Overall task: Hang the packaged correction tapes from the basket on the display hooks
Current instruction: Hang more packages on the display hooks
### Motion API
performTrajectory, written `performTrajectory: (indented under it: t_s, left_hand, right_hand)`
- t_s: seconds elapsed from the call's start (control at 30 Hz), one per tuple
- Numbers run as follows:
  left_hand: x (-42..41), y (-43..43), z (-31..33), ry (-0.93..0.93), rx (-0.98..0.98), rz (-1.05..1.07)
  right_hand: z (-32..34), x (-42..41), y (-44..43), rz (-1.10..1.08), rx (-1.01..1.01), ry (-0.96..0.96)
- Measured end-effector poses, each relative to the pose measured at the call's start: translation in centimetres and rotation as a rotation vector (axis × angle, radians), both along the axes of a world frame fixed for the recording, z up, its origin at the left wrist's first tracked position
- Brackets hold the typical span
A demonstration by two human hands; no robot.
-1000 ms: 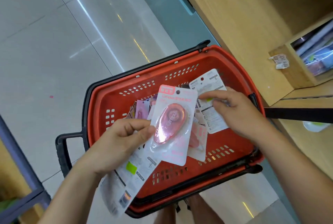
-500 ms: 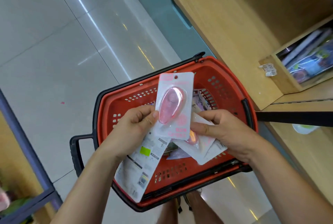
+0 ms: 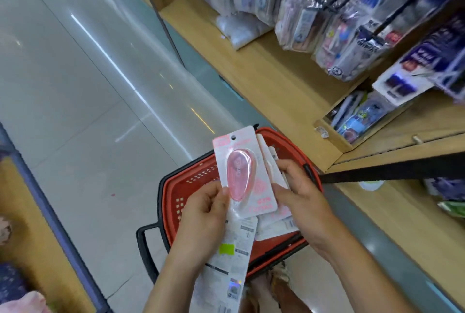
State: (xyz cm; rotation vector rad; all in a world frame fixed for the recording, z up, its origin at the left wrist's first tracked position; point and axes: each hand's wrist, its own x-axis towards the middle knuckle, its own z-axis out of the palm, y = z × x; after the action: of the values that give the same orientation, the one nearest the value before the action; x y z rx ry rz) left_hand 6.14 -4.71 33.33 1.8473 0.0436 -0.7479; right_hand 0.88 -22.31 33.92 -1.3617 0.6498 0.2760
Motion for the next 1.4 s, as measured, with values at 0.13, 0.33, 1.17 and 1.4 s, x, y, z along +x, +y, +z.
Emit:
performTrajectory:
  t_s: [0.13, 0.33, 1.17, 1.4]
  left_hand:
    - [0.3, -0.1, 4.4, -0.077, 0.011, -0.135]
    - [-0.2, 0.4, 11.1, -0.261, 0.032, -0.366]
    - [-10.7, -15.3, 29.6, -0.663, 0.156, -0.524]
    - [-16.2, -12.7, 31.0, -0.307, -0.234, -0.998]
  right_hand:
    - [5.9, -0.4, 0.4, -0.111, 0.022, -0.059]
    - [12.2, -2.2, 2.5, -0.223, -0.193, -0.102]
    - [24.0, -17.1, 1.6, -0.899, 0.129, -0.272]
    - [25.7, -23.1, -2.6, -1.017, 0.012, -0.280]
